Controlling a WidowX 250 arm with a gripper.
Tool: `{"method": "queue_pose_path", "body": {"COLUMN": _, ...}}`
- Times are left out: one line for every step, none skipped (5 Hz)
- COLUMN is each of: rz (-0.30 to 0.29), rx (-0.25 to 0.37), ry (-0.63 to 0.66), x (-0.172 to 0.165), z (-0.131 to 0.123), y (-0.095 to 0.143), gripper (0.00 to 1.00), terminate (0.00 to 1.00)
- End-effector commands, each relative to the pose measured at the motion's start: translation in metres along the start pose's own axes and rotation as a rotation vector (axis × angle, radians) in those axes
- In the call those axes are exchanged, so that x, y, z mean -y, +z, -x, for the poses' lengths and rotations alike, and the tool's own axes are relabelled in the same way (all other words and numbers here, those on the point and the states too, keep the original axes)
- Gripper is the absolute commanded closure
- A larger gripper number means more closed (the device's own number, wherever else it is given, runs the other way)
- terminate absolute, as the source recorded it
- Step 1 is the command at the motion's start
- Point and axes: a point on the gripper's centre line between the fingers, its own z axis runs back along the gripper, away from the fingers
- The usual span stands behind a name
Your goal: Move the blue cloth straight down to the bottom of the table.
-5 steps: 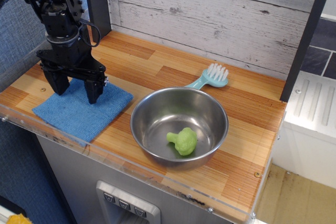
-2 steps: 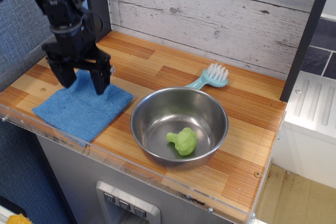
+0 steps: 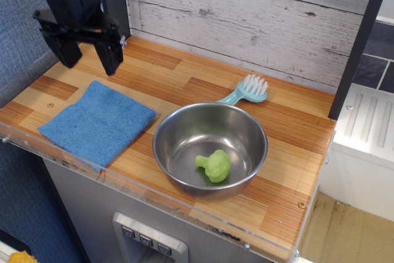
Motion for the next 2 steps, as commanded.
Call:
{"method": "queue_pose_path", "body": {"rz": -0.021, "rx": 0.061, "ry": 0.001, "x": -0.0052, "z": -0.0074, "y": 0.0177, "gripper": 0.0, "terminate": 0.0}}
{"method": "queue_pose_path", "body": {"rz": -0.021, "rx": 0.061, "ry": 0.001, "x": -0.0052, "z": -0.0074, "y": 0.0177, "gripper": 0.0, "terminate": 1.0}}
